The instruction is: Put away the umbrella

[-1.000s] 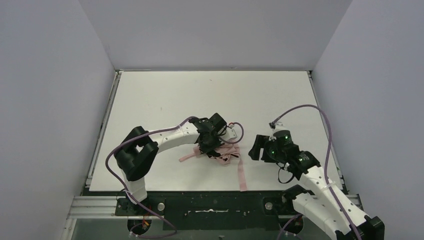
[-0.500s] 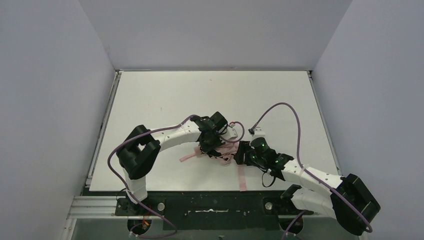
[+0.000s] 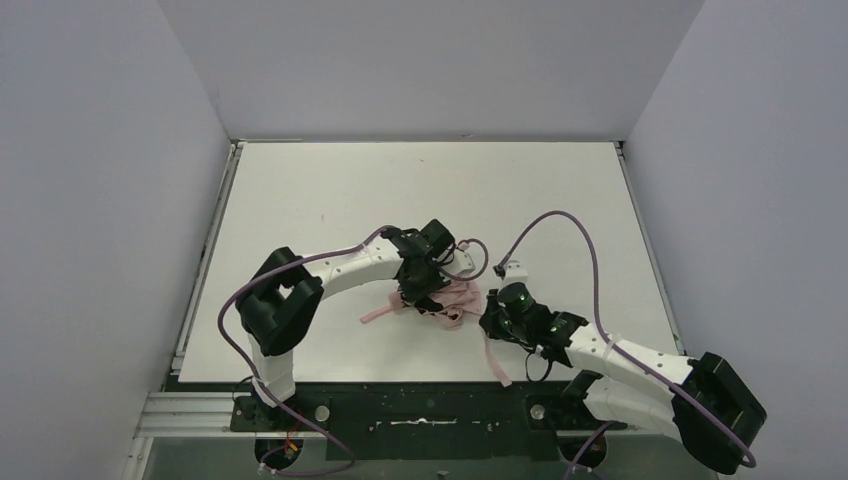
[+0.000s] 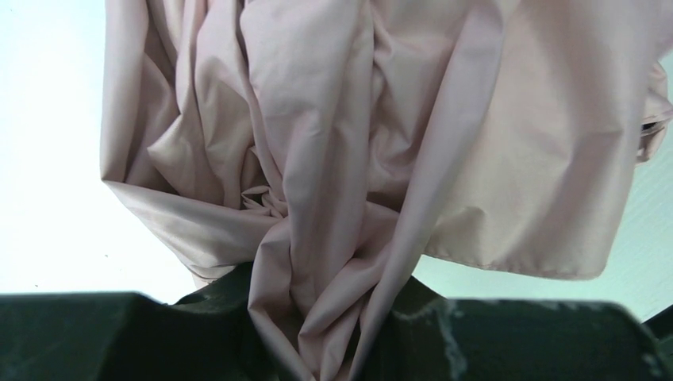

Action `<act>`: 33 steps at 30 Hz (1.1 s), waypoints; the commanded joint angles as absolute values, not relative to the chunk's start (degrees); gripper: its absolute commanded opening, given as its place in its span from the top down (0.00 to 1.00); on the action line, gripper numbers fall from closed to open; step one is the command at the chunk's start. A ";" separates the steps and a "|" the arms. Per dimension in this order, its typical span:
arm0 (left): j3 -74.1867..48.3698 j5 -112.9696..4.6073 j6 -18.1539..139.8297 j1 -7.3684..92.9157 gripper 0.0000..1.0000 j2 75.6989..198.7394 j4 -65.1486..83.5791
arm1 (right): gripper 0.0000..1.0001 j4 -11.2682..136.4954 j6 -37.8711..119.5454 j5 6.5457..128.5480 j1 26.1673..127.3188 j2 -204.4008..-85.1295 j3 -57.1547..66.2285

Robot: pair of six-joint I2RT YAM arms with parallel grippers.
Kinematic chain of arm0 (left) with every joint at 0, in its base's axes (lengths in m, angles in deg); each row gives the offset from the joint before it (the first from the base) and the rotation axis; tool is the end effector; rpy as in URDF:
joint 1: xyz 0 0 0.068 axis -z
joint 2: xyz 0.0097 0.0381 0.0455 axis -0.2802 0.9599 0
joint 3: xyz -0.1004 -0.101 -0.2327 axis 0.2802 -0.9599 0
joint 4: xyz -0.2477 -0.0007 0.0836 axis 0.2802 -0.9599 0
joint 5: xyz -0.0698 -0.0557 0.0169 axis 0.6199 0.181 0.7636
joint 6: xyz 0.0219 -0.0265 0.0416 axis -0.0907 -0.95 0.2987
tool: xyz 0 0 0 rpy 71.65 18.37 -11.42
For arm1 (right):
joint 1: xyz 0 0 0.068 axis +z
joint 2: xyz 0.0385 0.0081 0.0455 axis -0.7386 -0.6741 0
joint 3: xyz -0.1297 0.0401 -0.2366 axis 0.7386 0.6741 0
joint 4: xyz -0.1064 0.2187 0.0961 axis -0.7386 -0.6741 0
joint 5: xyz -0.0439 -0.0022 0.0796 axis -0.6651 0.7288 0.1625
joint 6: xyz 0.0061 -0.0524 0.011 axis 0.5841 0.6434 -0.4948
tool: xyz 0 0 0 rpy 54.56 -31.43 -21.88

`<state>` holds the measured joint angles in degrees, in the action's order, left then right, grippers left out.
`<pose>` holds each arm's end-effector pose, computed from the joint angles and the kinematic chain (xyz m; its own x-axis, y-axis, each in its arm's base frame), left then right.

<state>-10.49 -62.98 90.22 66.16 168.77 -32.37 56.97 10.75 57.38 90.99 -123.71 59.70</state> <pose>0.2386 -0.2829 0.1813 -0.3497 0.8895 -0.2939 0.9135 0.3934 0.1038 0.1404 0.1305 0.1539 -0.8152 0.0550 -0.5766 -0.2181 0.8931 0.3934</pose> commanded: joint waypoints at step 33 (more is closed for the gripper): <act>-4.10 -63.27 87.24 62.85 1.00 171.72 -35.36 | 1.00 19.82 -9.98 45.25 126.19 -119.13 47.58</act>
